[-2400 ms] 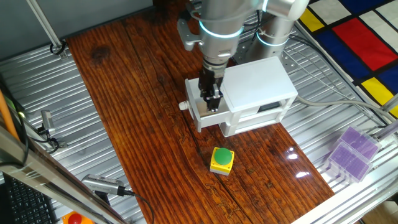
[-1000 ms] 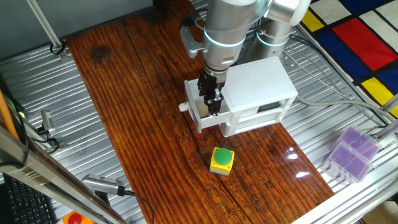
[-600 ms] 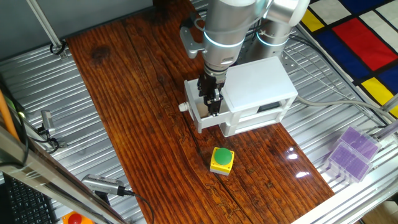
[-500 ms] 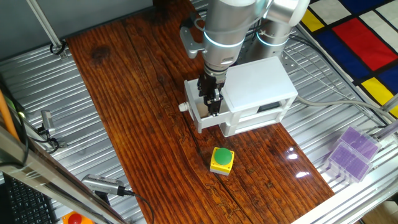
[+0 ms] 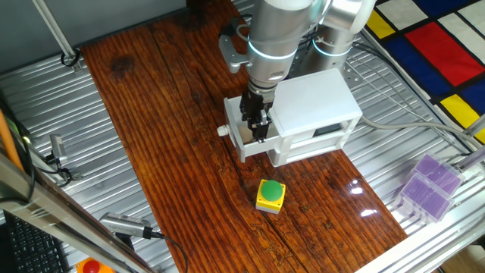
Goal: Take something out of a drawer
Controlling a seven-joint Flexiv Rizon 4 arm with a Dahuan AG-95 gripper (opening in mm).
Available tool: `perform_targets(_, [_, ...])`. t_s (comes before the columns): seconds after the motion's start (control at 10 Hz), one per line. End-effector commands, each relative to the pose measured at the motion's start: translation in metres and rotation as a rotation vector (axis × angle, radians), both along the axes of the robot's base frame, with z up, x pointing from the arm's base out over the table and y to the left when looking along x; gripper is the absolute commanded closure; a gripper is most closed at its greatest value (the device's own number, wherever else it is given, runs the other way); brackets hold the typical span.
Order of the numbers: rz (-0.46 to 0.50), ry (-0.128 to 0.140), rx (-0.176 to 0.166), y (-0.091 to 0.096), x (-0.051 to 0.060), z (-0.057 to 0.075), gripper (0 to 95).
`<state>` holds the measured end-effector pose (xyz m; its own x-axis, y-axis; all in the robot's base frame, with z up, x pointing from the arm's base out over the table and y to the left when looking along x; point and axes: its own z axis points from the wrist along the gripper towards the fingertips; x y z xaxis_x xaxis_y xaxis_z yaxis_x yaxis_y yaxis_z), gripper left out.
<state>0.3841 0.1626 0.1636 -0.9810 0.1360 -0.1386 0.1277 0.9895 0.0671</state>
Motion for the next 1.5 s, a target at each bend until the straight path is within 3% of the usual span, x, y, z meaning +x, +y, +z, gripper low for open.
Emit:
perform_targets(0.1, [0.011,0.005,-0.001,-0.003,-0.004,0.007,38.0])
perform_targets(0.5, [0.008,0.005,-0.009,-0.004,-0.006,0.005,38.0])
perform_targets(0.6, [0.007,0.004,-0.01,-0.004,-0.006,0.005,19.0])
perform_targets(1.0, [0.011,0.003,-0.022,-0.003,-0.006,0.004,19.0])
perform_targets(1.4, [0.006,0.002,-0.03,-0.002,-0.003,-0.006,19.0])
perform_targets(1.5, [0.004,0.001,-0.03,-0.002,-0.003,-0.006,38.0])
